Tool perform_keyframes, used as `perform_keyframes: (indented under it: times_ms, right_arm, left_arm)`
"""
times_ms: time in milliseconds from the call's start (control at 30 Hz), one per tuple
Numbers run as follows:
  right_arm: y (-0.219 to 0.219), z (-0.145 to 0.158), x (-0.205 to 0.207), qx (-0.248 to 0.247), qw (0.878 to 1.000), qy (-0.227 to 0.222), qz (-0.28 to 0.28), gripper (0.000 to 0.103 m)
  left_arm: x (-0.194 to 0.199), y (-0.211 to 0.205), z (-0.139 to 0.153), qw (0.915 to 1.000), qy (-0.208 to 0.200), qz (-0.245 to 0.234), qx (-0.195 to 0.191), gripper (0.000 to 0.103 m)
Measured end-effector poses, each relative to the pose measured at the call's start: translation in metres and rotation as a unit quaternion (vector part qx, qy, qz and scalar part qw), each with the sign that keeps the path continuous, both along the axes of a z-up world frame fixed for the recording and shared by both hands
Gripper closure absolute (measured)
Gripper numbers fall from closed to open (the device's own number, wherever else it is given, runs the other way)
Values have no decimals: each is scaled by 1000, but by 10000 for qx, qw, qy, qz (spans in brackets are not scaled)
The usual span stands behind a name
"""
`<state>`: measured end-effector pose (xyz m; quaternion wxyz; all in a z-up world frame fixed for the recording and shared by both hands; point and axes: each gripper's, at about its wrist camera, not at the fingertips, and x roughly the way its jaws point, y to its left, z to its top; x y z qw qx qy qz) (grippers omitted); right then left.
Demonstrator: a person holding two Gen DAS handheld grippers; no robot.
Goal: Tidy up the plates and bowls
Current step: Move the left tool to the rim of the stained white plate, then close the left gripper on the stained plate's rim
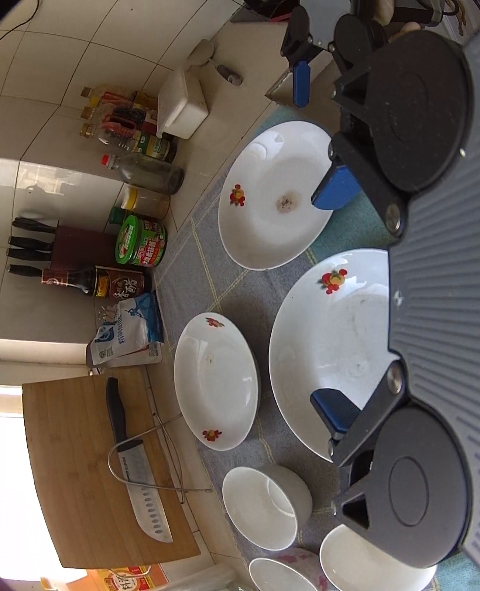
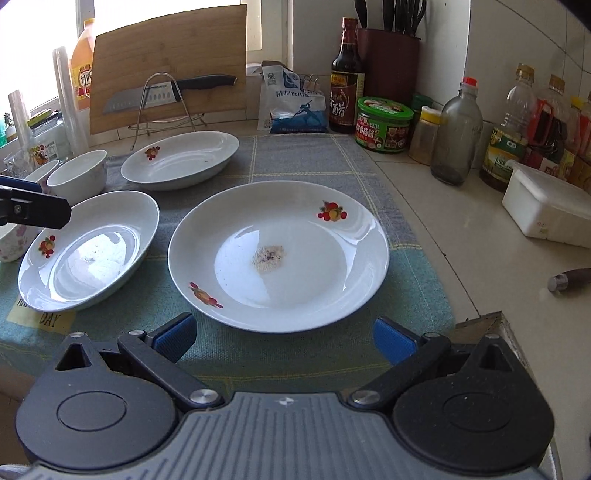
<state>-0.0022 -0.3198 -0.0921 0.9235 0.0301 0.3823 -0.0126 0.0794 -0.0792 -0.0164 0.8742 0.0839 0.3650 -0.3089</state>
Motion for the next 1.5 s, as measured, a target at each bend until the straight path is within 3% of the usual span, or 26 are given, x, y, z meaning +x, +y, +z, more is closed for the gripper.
perform_keyframes:
  times_ms: [100,567,900,1033,1333,1500]
  right_arm:
    - [-9,-11,10,116,9996,122,226,0]
    - [-19,-28,36,-200,9936,144,1102,0]
    - [-25,-34,26,-195,9912,-341,1261,0]
    - [-25,-35,22,-200,9913,-436,1223,0]
    - [-27,-37,21,-189,9902,-542,1271,0]
    - [-26,-37,23,-196,9897,-507,1321,0]
  left_arm:
    - [10,-17,-1,9998,147,-127,23,1]
    - [57,-89,-13,9951,268,-840,447,1]
    - [94,-129,-37,9844,459,-1533,733,1]
    - [117,-145,-51,9767,695,-1761,1007,1]
    - [142,-164,-69,9519,1523,-2398,1149,3]
    - [144,-170,-67,9448,1557,-2617,1212,9]
